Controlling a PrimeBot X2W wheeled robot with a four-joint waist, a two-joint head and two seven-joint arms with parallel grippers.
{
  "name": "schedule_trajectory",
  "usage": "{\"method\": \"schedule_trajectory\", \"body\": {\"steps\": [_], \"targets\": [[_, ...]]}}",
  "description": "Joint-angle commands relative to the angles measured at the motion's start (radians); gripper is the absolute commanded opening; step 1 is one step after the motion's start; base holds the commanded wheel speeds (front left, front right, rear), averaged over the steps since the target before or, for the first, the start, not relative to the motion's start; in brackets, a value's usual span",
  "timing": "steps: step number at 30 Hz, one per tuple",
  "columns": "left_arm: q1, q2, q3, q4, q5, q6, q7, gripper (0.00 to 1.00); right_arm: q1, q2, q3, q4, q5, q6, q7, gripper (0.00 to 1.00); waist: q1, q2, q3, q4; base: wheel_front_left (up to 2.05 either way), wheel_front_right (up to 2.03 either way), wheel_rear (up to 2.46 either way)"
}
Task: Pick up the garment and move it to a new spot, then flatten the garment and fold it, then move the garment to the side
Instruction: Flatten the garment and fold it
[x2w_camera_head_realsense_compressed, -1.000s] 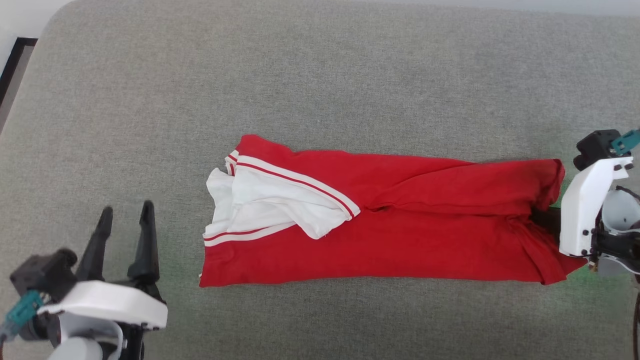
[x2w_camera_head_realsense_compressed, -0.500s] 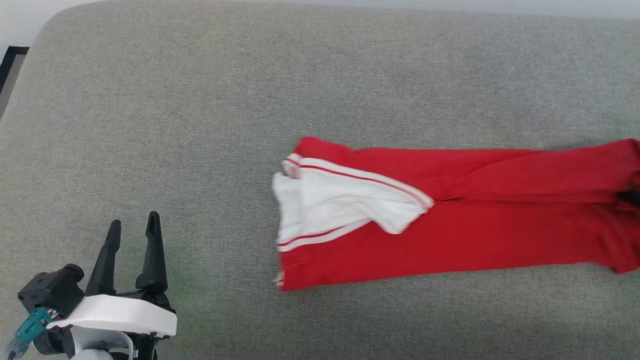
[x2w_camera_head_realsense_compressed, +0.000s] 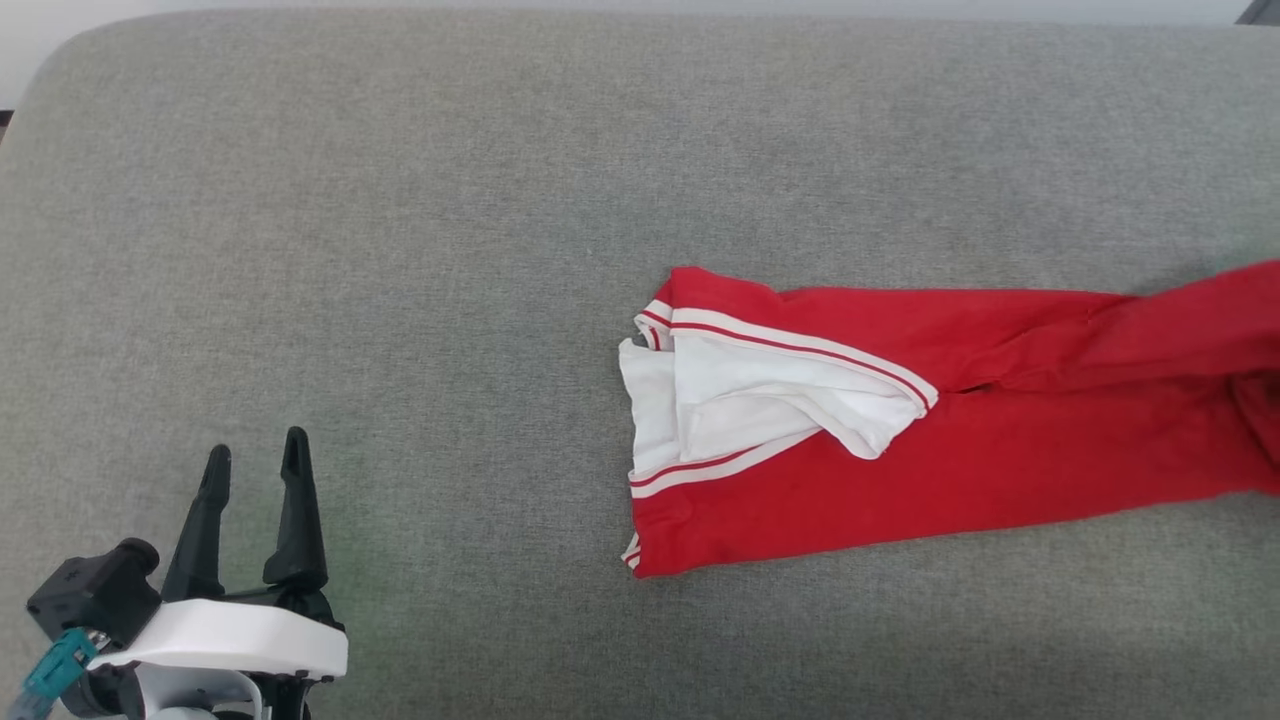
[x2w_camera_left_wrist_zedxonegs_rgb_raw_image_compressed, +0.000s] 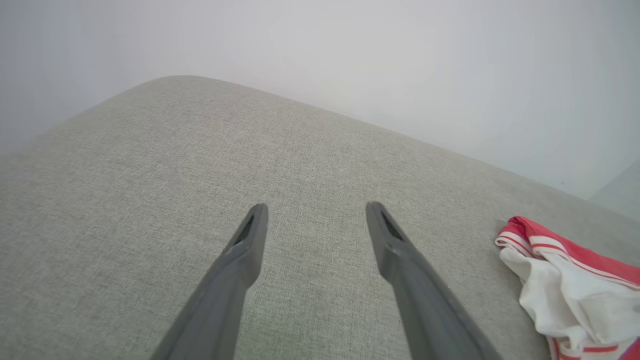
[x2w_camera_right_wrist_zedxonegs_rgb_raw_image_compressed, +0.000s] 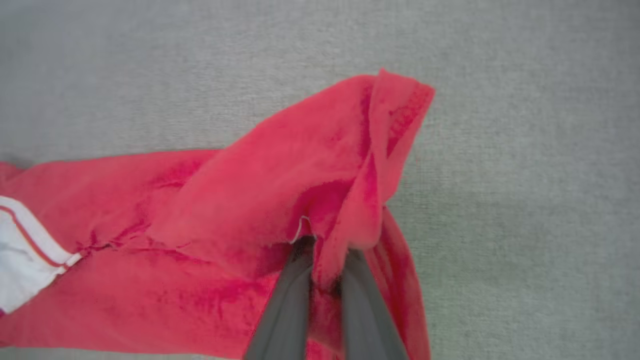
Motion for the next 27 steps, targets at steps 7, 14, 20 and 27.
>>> {"method": "schedule_trajectory", "body": {"steps": [7, 14, 20, 27], "targets": [[0.022, -0.001, 0.012, 0.003, 0.013, -0.009, -0.006, 1.0, 0.072, 0.02, 0.047, -0.268, 0.043, 0.0, 0.023, 0.0, 0.0, -0.0001, -0.019, -0.013, 0.0, 0.0, 0.0], [0.005, -0.008, -0.007, 0.005, 0.006, -0.022, -0.001, 1.0, 0.069, 0.101, 0.155, -0.444, -0.005, 0.0, 0.042, 0.0, 0.0, -0.0001, -0.03, 0.02, 0.0, 0.0, 0.0], [-0.02, -0.02, -0.027, 0.024, -0.002, -0.039, 0.003, 1.0, 0.014, 0.203, 0.276, -0.439, -0.041, 0.0, 0.044, 0.0, 0.0, -0.0001, -0.034, 0.077, 0.0, 0.0, 0.0], [-0.038, -0.039, -0.045, 0.052, -0.007, -0.053, 0.003, 1.0, -0.053, 0.294, 0.409, -0.35, -0.065, 0.0, 0.017, 0.0, 0.0, -0.0001, -0.036, 0.142, 0.0, 0.0, 0.0]]}}
